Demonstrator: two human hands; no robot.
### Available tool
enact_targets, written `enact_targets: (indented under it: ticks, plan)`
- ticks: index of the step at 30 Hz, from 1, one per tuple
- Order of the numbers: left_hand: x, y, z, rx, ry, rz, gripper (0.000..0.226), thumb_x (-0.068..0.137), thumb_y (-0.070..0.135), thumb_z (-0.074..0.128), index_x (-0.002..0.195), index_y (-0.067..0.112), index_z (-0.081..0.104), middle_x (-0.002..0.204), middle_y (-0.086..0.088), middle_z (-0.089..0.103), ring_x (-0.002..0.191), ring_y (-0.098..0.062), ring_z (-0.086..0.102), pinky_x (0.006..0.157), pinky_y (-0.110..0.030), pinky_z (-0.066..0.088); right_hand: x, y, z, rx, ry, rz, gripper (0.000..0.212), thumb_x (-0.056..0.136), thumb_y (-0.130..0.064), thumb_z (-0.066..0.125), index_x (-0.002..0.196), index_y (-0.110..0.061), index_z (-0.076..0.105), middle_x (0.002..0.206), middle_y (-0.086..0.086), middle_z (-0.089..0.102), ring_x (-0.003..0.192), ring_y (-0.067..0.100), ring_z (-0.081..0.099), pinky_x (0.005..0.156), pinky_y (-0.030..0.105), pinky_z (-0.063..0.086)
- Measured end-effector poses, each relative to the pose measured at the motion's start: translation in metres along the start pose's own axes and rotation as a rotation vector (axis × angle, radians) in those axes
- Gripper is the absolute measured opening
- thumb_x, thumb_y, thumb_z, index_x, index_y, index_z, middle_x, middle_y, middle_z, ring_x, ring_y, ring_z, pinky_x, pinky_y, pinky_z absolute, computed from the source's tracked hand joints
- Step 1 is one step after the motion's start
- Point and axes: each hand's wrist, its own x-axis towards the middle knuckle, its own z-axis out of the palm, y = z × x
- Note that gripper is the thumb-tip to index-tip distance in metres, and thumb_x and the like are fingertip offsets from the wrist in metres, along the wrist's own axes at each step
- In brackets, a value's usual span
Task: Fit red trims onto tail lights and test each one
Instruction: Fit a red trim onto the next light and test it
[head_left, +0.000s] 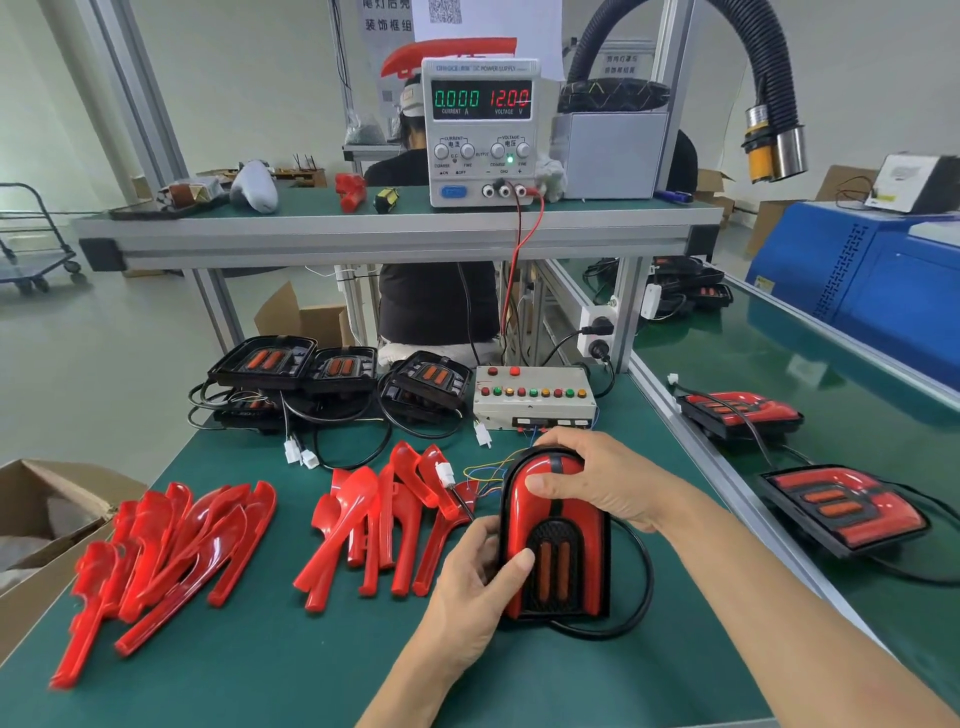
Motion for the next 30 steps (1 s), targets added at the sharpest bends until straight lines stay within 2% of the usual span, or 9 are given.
enact_targets:
  ticks: [3,6,8,14,17,21,25,27,30]
  plan:
    - [0.005,0.007,0.005,0.089,0.04,-0.011,0.027,0.093,0.058,0.06,0.108,0.036,0.065,0.105,0.005,0.076,0.1,-0.011,0.071,0.088,-0.028,0.057,0.0,0.001,0.001,0.042,0.004,0.017,0.038,0.08,-0.023,0.086,0.11,-0.008,0.068,0.106,0.013,0.076,0.095,0.019,0.071,0.097,0.042,0.057]
    - [0.011,0.012,0.009,0.126,0.104,0.009,0.031,0.091,0.061,0.058,0.092,0.032,0.066,0.077,0.014,0.066,0.072,-0.004,0.06,0.067,-0.021,0.051,0.001,0.002,-0.001,0.047,0.013,0.047,0.038,0.081,-0.025,0.086,0.111,-0.009,0.068,0.107,0.013,0.076,0.097,0.022,0.072,0.099,0.046,0.057]
    - [0.013,0.012,0.009,0.129,0.116,0.022,0.031,0.093,0.058,0.059,0.09,0.029,0.066,0.072,0.012,0.062,0.068,-0.005,0.055,0.062,-0.022,0.049,0.003,0.001,-0.002,0.011,0.016,0.065,0.037,0.081,-0.029,0.087,0.11,-0.013,0.07,0.106,0.009,0.077,0.1,0.024,0.074,0.097,0.045,0.058]
    - [0.014,0.008,0.01,0.06,0.113,-0.003,0.034,0.088,0.061,0.063,0.097,0.028,0.068,0.097,-0.013,0.072,0.087,-0.02,0.068,0.088,-0.051,0.058,0.011,-0.008,-0.001,-0.118,-0.009,0.052,0.031,0.078,-0.036,0.089,0.101,-0.023,0.073,0.096,-0.003,0.077,0.087,0.009,0.071,0.083,0.029,0.056]
    - [0.013,0.006,0.009,0.018,0.105,-0.024,0.034,0.087,0.06,0.066,0.102,0.03,0.07,0.103,-0.006,0.075,0.102,-0.024,0.071,0.094,-0.048,0.057,0.011,-0.007,0.002,-0.092,0.001,0.046,0.031,0.077,-0.031,0.089,0.101,-0.021,0.073,0.098,0.004,0.077,0.086,0.01,0.071,0.084,0.032,0.058]
    - [0.015,0.009,0.011,-0.006,0.114,-0.035,0.035,0.087,0.058,0.067,0.102,0.026,0.071,0.103,-0.01,0.075,0.099,-0.025,0.071,0.095,-0.053,0.056,0.008,-0.005,0.003,-0.057,0.039,0.054,0.032,0.079,-0.028,0.088,0.104,-0.016,0.071,0.103,0.009,0.076,0.089,0.014,0.071,0.091,0.038,0.058]
    - [0.016,0.014,0.008,-0.016,0.076,-0.08,0.036,0.09,0.055,0.066,0.105,0.023,0.071,0.108,-0.009,0.075,0.107,-0.027,0.071,0.096,-0.05,0.056,0.008,-0.01,-0.006,-0.078,-0.015,0.136,0.039,0.079,-0.053,0.081,0.107,-0.027,0.073,0.109,-0.004,0.076,0.104,0.01,0.07,0.098,0.033,0.054]
    - [0.017,0.016,0.007,-0.042,0.065,-0.105,0.049,0.088,0.059,0.068,0.11,0.015,0.068,0.111,-0.015,0.073,0.109,-0.03,0.069,0.1,-0.054,0.053,0.011,-0.012,-0.008,-0.059,-0.044,0.176,0.032,0.081,-0.057,0.076,0.1,-0.031,0.076,0.108,-0.009,0.077,0.105,0.009,0.07,0.1,0.032,0.052]
    - [0.023,0.023,0.009,-0.093,0.096,-0.158,0.075,0.081,0.076,0.063,0.114,0.008,0.067,0.119,-0.02,0.068,0.11,-0.027,0.067,0.107,-0.057,0.045,0.017,-0.008,-0.005,-0.033,-0.008,0.166,0.015,0.089,-0.037,0.078,0.098,-0.024,0.076,0.103,-0.003,0.077,0.097,0.014,0.071,0.101,0.04,0.055]
